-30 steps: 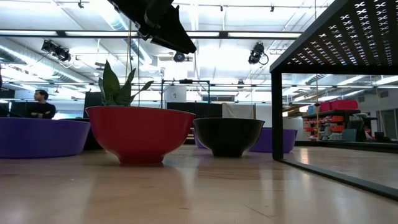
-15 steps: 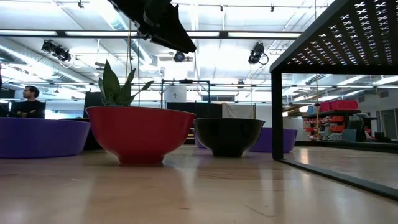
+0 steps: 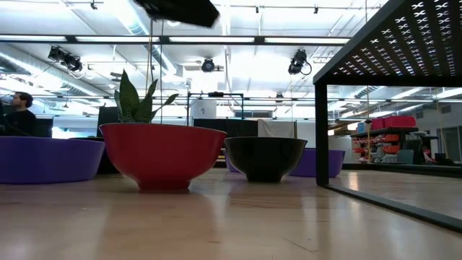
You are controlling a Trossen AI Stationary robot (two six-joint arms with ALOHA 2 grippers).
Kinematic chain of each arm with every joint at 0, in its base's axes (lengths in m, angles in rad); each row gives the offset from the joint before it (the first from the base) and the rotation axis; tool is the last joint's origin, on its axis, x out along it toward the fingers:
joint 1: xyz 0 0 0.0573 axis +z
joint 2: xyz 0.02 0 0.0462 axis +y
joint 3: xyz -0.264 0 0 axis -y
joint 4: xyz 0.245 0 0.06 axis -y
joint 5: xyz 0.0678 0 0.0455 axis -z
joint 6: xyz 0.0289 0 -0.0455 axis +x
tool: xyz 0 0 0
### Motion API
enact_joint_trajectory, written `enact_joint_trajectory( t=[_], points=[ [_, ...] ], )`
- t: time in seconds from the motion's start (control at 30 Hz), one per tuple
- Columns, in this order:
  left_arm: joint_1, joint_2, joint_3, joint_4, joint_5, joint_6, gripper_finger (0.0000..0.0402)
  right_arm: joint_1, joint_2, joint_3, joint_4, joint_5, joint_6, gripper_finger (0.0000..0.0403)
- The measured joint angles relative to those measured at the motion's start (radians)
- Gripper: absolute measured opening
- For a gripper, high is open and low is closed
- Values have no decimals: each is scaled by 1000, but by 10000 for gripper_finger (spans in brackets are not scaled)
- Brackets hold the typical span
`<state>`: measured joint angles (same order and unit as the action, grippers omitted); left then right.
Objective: Pick & Place Mini bowls
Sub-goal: Put the top left orange patterned bowl on the shelf
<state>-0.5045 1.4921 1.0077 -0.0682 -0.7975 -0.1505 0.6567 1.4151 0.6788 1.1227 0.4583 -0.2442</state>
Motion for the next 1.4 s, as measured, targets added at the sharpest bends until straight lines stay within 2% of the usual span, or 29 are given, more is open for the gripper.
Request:
enact_joint_trajectory(
  t=[0.13, 0.23, 0.33, 0.43, 0.5, 0.57, 0.63, 0.73, 0.9, 1.03, 1.2, 1.3, 1.4],
  points=[
    [-113, 0, 0, -1, -168, -54, 177, -58, 47, 73, -118, 113, -2, 98],
    [-182, 0, 2, -6, -286, -130, 177, -85, 59, 129, -266, 136, 26, 98],
    [-209, -3, 47, -125, -297, -300, 176, -102, 59, 171, -417, 135, 90, 98],
    [-186, -7, 137, -439, -182, -589, 167, -111, 59, 178, -481, 131, 134, 98],
    [-152, -7, 194, -710, -57, -798, 155, -113, 59, 178, -493, 129, 150, 98],
    [-109, -7, 214, -900, 70, -949, 141, -113, 59, 177, -512, 128, 159, 98],
    [-68, -6, 213, -1043, 164, -1017, 127, -113, 60, 176, -514, 126, 159, 98],
    [7, -2, 213, -1188, 290, -1003, 112, -112, 60, 176, -514, 126, 158, 98],
    [140, -2, 212, -1159, 357, -865, 126, -112, 60, 176, -528, 126, 159, 98],
    [257, 3, 208, -1110, 452, -827, 175, -112, 59, 175, -535, 125, 165, 98],
    [370, 6, 118, -986, 558, -804, 226, -112, 59, 175, -551, 124, 184, 98],
    [412, 7, 36, -855, 626, -796, 232, -106, 59, 175, -558, 125, 184, 98],
    [431, 7, -24, -776, 634, -808, 224, -103, 59, 175, -563, 125, 183, 98]
  ],
)
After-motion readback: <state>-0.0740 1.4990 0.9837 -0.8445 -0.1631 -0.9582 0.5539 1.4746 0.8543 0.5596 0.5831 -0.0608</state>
